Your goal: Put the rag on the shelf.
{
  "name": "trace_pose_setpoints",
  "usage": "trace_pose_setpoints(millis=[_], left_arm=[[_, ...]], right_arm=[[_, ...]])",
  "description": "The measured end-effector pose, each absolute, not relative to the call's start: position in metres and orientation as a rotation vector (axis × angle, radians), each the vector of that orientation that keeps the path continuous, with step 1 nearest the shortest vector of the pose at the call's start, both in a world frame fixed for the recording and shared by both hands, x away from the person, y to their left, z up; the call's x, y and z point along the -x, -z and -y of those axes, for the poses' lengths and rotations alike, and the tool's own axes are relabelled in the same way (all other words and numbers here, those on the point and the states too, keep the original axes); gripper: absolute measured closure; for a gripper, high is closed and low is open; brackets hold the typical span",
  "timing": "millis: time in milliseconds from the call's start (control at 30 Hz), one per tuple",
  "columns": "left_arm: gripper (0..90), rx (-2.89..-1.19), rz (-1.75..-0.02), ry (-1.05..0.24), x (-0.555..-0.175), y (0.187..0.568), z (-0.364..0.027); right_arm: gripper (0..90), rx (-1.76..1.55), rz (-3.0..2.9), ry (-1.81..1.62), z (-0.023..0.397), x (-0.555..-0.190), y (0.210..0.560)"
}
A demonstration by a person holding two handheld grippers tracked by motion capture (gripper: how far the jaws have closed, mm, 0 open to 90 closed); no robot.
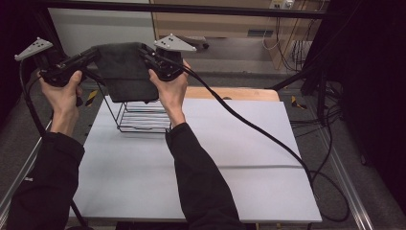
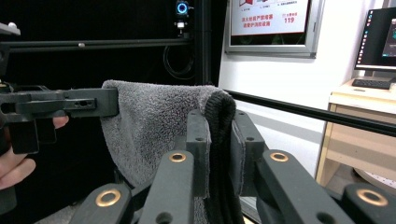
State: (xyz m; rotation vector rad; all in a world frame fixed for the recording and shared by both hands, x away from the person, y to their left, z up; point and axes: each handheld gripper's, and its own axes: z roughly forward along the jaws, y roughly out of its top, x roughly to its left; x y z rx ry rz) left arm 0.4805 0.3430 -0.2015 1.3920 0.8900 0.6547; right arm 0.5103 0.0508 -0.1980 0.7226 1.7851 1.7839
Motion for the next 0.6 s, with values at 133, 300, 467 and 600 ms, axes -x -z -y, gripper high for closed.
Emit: trace_pose_setpoints(millis=[133,300,467,600], left_arm=[[80.3,-1.399,-0.88,-0.64,-0.477,0.205,-0.344],[80.4,-1.432,-0.867,-0.643,-0.472,0.207,-0.343],[80.3,-1.453,-0.853,-0.633,-0.465,0.21,-0.345],[80.3,-1.467,-0.851,-0.625,-0.46,0.214,-0.344]], right_arm=[[80.4,-0.736,-1.8,-1.782,-0.049,-0.507,0.2],[80.4,-0.738,-1.82,-1.787,-0.046,-0.504,0.206],[80.4,-0.717,-1.844,-1.791,-0.042,-0.499,0.209],[80.3,-0.714,-1.869,-1.781,-0.041,-0.496,0.212]])
